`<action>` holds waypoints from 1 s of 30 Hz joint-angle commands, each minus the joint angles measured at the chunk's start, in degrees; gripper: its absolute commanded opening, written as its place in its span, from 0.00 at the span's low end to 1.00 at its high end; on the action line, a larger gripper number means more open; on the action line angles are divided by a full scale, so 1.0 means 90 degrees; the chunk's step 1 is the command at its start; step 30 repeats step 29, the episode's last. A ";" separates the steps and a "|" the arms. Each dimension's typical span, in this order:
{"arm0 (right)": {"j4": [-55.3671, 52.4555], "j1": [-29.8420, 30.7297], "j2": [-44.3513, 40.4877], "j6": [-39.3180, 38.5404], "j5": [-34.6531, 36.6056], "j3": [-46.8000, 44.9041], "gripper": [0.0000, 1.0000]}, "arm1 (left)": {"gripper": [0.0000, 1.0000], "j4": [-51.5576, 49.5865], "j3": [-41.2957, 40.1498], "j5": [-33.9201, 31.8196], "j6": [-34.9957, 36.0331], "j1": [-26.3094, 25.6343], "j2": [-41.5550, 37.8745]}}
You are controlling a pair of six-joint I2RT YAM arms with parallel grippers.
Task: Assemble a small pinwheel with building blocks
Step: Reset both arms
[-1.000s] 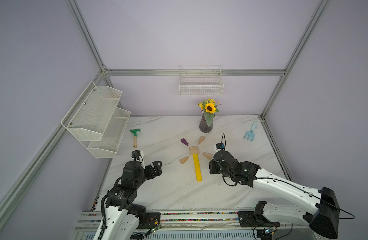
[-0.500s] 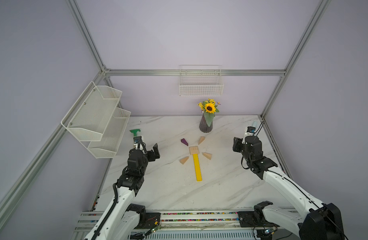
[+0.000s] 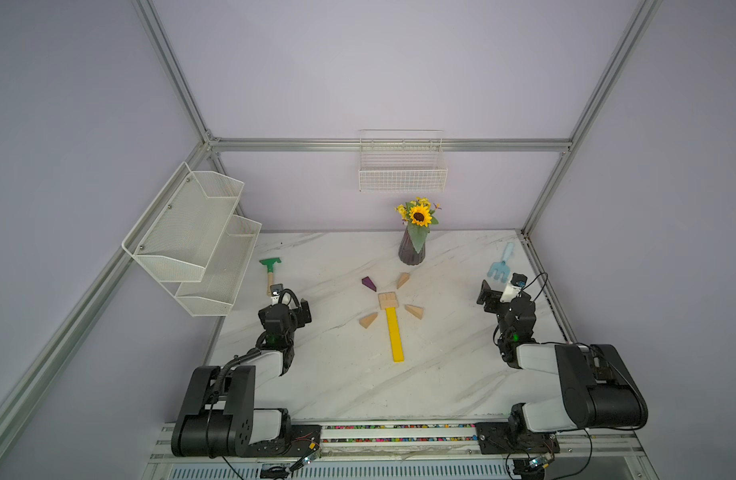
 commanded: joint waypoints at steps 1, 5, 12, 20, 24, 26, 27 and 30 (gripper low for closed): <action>0.2368 -0.0219 0.0754 -0.0133 -0.0205 -0.0119 0.97 | 1.00 0.1423 0.0260 0.0280 0.0494 0.0132 0.0550; 0.2290 -0.0278 0.1037 -0.0217 -0.0482 0.0095 0.97 | 1.00 0.2363 0.0138 0.0436 0.0567 0.0148 0.1333; 0.1950 -0.0279 0.0977 -0.0219 -0.0490 0.0226 0.98 | 1.00 0.2027 0.0317 0.0665 0.0680 0.0158 0.1353; 0.2004 -0.0268 0.0962 -0.0252 -0.0495 0.0186 0.97 | 1.00 0.1985 0.0317 0.0675 0.0680 0.0158 0.1331; 0.1829 -0.0278 0.1006 -0.0185 -0.0570 0.0286 0.97 | 1.00 0.1962 0.0345 0.0667 0.0681 0.0159 0.1358; 0.1843 -0.0278 0.1001 -0.0198 -0.0571 0.0285 0.97 | 1.00 0.1960 0.0337 0.0665 0.0682 0.0159 0.1351; 0.1904 -0.0278 0.0981 -0.0239 -0.0563 0.0241 0.98 | 1.00 0.1960 0.0334 0.0665 0.0682 0.0163 0.1332; 0.1955 -0.0281 0.0942 -0.0262 -0.0560 0.0206 0.98 | 1.00 0.1970 0.0313 0.0694 0.0687 0.0161 0.1301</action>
